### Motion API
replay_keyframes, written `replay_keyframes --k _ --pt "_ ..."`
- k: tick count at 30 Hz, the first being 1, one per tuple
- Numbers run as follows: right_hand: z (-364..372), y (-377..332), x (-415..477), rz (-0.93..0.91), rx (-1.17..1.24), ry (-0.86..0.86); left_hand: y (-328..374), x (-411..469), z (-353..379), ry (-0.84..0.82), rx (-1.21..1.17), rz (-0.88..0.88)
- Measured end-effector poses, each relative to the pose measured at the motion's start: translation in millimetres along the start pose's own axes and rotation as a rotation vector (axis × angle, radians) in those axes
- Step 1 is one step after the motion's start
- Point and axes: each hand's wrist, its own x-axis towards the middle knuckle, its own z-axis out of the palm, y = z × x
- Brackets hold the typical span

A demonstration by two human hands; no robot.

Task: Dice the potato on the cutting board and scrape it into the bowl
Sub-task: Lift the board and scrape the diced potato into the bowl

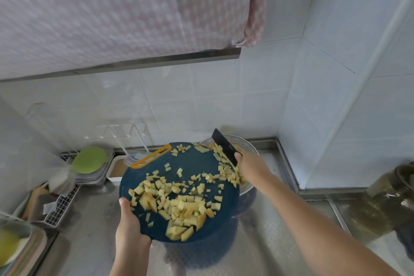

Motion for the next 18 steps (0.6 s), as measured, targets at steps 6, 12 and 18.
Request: replay_keyframes --k 6,12,18 --pt "-30.4 -3.7 -16.8 -0.226 0.019 -0.042 0.5 0.9 5.7 0.017 -0.026 0.018" --pt "-35.9 13.0 -52.0 -0.309 0.032 -0.315 -7.9 -1.7 13.7 0.028 -0.037 0.041" --pt "-27.8 29.9 -47.5 -0.295 0.001 -0.324 -8.9 0.6 14.8 0.021 -0.015 0.098"
